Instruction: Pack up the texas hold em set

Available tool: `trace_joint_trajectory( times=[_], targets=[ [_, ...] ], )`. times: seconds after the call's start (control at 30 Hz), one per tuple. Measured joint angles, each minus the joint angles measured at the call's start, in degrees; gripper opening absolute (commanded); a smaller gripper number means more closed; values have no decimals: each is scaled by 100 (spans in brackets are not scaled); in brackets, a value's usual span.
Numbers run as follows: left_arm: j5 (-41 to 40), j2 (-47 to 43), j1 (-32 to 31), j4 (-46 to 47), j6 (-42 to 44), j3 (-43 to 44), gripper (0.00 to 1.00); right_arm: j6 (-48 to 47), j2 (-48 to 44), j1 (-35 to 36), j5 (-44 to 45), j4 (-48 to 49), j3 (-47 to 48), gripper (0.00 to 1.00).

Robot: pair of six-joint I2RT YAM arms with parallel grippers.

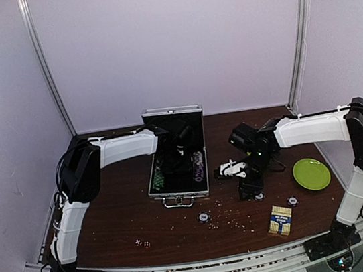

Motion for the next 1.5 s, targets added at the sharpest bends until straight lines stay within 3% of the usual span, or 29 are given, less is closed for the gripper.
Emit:
trace_joint_trajectory(
  times=[0.4, 0.6, 0.93, 1.17, 1.37, 1.5],
  targets=[
    [20, -20, 0, 22, 81, -24, 8, -39, 31, 0, 0, -22, 11, 63],
    [-52, -577, -138, 254, 450, -415, 10, -76, 31, 2, 0, -42, 24, 64],
    [-409, -3320, -651, 186, 376, -2756, 17, -96, 24, 39, -107, -116, 83, 62],
    [-367, -4280, -1434, -669, 31, -4422, 28, -118, 4, 107, -129, -114, 83, 62],
    [-2, -5160, -1436, -1027, -476, -5469, 35, -133, 4, 157, -129, -116, 83, 62],
    [188, -5195, -1436, -1023, -684, -5663, 35, -142, 4, 168, -129, -118, 83, 62]
  ],
)
